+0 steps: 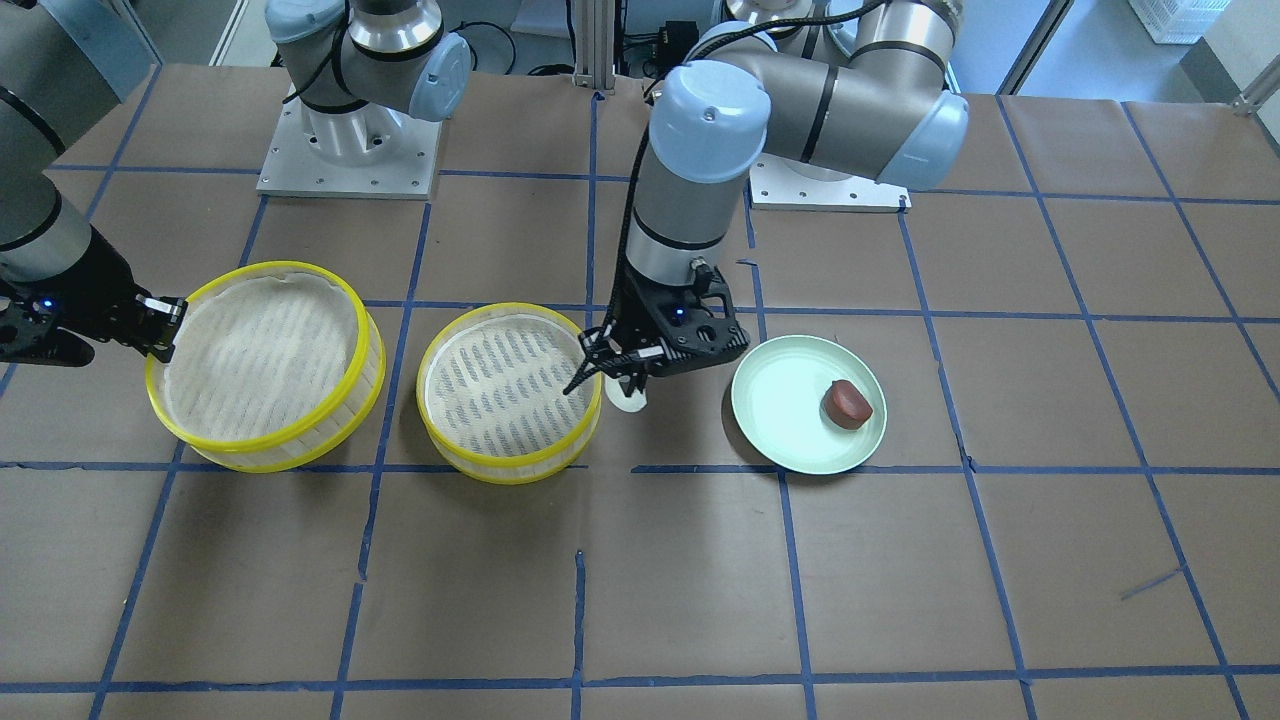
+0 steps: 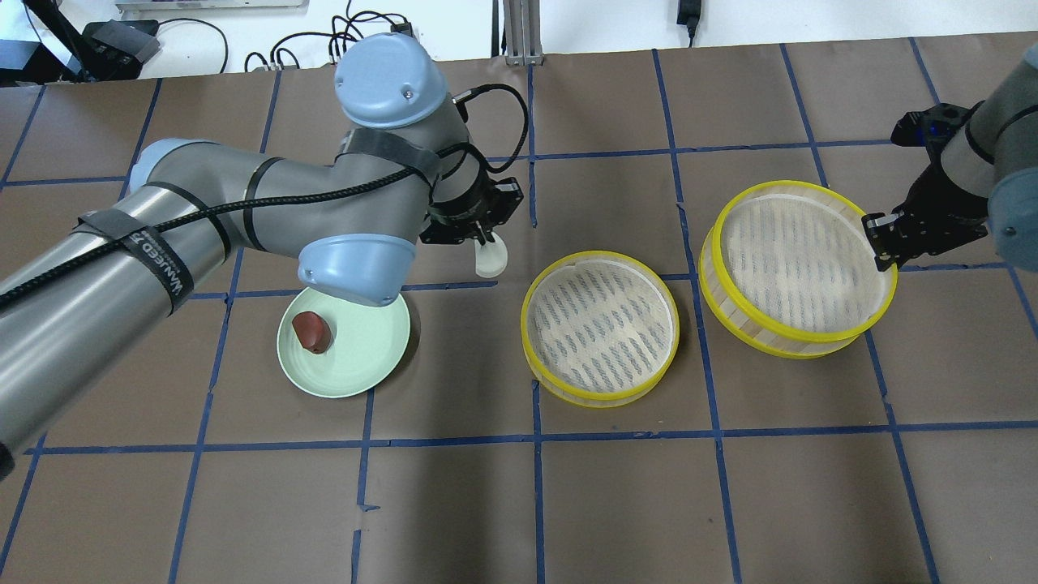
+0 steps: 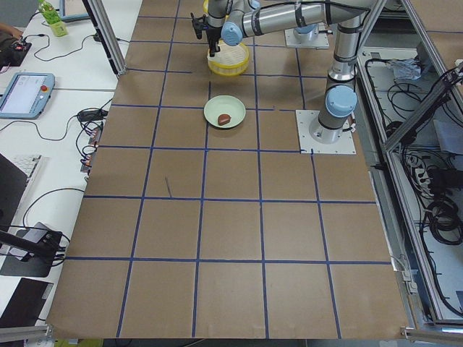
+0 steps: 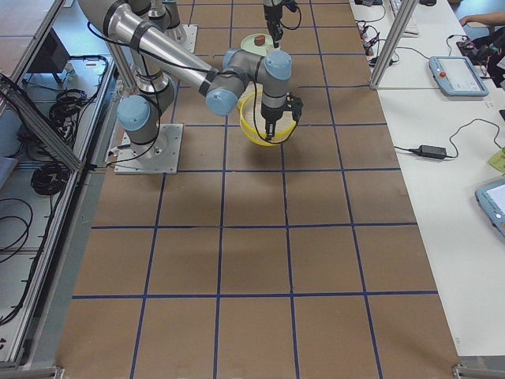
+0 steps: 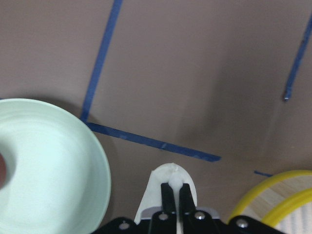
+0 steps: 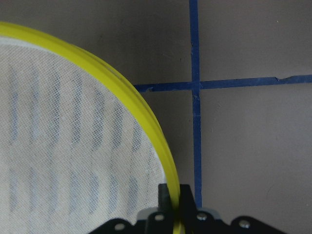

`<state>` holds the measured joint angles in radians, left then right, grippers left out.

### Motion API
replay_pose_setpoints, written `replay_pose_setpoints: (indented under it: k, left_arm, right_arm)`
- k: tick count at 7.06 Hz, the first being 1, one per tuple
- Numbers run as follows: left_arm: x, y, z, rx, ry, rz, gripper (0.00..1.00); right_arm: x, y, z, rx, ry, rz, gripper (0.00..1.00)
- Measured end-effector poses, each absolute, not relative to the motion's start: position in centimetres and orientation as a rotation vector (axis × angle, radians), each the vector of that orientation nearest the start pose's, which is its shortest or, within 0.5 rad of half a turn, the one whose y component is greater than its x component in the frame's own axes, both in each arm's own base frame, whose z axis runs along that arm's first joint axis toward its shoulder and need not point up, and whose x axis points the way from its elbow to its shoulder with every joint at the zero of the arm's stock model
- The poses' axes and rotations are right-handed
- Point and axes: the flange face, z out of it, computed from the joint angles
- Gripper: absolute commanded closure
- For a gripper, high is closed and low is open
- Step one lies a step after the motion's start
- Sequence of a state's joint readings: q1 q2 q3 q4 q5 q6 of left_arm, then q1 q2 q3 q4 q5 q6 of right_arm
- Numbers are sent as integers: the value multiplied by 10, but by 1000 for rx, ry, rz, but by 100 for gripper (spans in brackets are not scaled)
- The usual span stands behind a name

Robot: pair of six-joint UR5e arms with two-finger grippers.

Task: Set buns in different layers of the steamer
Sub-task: 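Lower the white bun into the bottom steamer layer and open left gripper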

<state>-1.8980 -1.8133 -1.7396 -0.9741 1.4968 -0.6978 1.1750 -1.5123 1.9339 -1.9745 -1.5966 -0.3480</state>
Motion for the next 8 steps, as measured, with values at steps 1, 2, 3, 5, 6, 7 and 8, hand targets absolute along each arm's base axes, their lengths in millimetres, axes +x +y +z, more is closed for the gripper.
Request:
replay_pose_setpoints:
  k: [1, 2, 3, 5, 6, 7, 8]
  left_arm:
    - [-344, -493, 335, -630, 3252, -201, 79]
    - [-363, -490, 322, -666, 3261, -198, 30]
    - [-375, -490, 307, -700, 3261, -193, 1]
    - [-385, -491, 291, -760, 3249, -180, 0]
    - [-385, -491, 291, -753, 3251, -185, 0]
    - [-377, -494, 294, -628, 3263, -215, 0]
    - [-344, -510, 297, -419, 3248, -269, 0]
  right_arm:
    - [-64, -494, 324, 73, 3158, 43, 93]
    - [-64, -493, 324, 71, 3157, 47, 93]
    - [-64, -493, 323, 71, 3156, 51, 93]
    - [-63, -493, 322, 71, 3155, 56, 93]
    - [-63, -493, 322, 71, 3154, 57, 93]
    - [-60, -493, 323, 69, 3155, 55, 93]
    - [-50, -494, 325, 67, 3155, 54, 93]
